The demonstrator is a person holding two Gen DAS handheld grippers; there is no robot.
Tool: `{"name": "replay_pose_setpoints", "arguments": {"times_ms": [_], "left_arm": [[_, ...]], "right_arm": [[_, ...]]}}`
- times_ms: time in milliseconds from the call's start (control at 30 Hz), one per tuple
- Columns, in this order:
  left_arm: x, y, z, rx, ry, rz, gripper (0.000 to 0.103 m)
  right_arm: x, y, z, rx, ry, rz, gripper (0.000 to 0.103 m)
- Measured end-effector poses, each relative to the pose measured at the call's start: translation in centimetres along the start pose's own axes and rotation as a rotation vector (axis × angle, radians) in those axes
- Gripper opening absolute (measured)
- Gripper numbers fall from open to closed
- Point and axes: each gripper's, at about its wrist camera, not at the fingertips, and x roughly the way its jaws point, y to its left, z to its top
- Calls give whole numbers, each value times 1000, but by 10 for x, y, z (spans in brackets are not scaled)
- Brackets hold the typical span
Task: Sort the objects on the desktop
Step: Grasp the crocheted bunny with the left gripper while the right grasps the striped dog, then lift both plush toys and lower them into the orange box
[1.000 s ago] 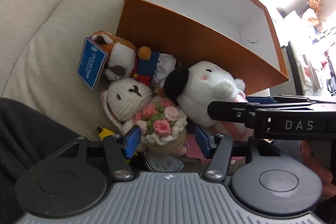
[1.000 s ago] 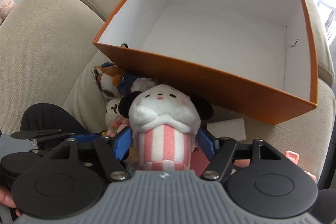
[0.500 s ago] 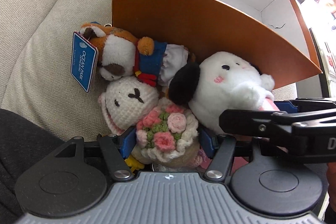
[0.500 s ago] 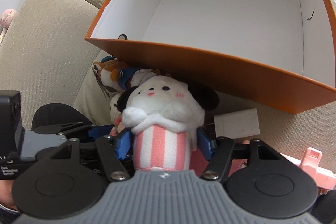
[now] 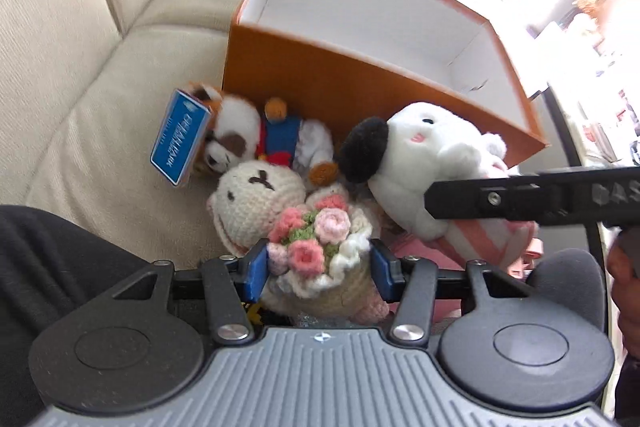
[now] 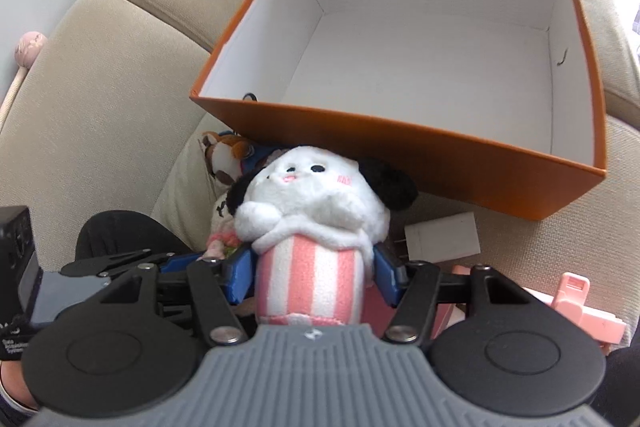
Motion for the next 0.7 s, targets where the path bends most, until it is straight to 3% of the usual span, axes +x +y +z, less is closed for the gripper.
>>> {"name": "replay_pose_setpoints", "arguments": {"times_ms": [333, 567, 700], "left_arm": [[-81, -10, -8, 112, -199, -47, 59], [-110, -22, 41, 253, -348, -27, 59], [-105, -37, 78, 333, -380, -50, 59]], "right_arm": [[-45, 26, 0, -29, -113, 28, 62], [-68, 40, 28, -40, -244, -3, 62], [-80, 36, 52, -3, -310, -38, 62]]}}
